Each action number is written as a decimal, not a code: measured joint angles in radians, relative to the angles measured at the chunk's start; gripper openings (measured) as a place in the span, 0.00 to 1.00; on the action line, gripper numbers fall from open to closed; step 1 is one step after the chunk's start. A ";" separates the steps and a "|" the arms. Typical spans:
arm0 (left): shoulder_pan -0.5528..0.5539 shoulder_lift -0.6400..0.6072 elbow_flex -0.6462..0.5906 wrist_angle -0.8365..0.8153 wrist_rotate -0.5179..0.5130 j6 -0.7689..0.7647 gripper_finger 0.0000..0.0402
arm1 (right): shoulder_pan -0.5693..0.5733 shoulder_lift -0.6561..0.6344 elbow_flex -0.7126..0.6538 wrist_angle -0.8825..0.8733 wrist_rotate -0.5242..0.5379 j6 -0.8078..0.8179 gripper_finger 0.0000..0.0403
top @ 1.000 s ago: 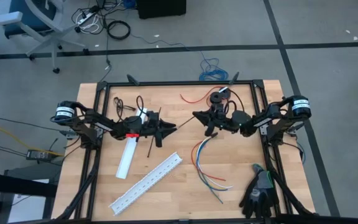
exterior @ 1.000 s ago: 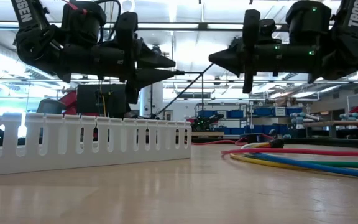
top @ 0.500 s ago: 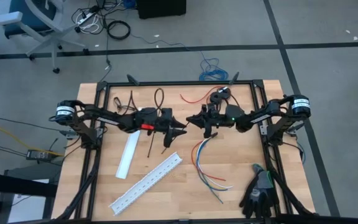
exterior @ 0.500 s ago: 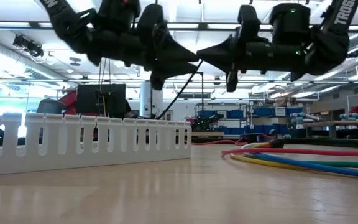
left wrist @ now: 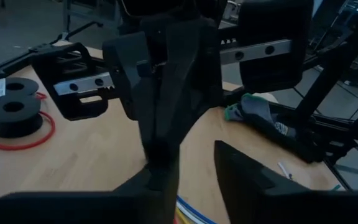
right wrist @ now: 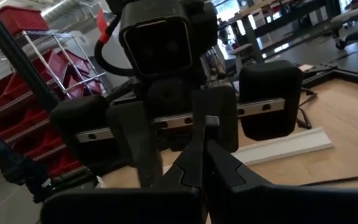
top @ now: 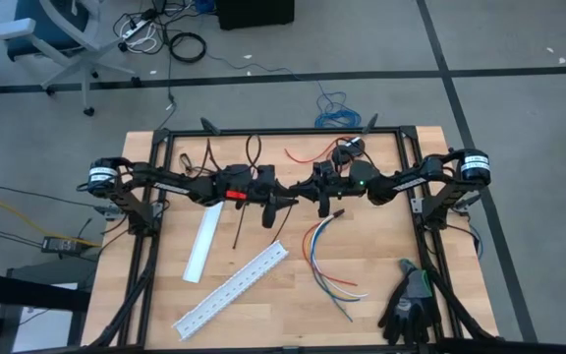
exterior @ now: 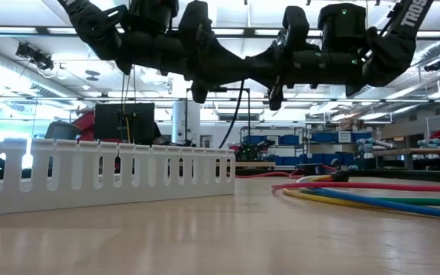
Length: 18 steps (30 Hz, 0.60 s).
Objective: Ziptie cables
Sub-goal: Wrap the right black zip tie
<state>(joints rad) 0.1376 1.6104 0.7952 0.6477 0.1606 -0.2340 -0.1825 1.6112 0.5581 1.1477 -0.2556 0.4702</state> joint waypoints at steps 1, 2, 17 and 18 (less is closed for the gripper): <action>0.001 0.000 0.000 0.003 -0.002 0.008 0.21 | 0.000 0.000 0.000 0.002 -0.001 0.000 0.00; 0.001 0.000 0.000 0.005 -0.008 0.019 0.18 | 0.000 -0.001 0.001 0.005 -0.002 0.000 0.00; 0.002 0.000 0.000 0.018 -0.058 0.047 0.01 | 0.001 0.000 0.000 0.050 0.016 -0.002 0.03; 0.002 0.000 0.000 0.017 -0.058 0.047 0.01 | 0.001 0.000 0.000 0.052 0.016 -0.006 0.04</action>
<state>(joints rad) 0.1394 1.6104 0.7952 0.6651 0.1024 -0.1867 -0.1810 1.6108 0.5583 1.1997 -0.2398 0.4640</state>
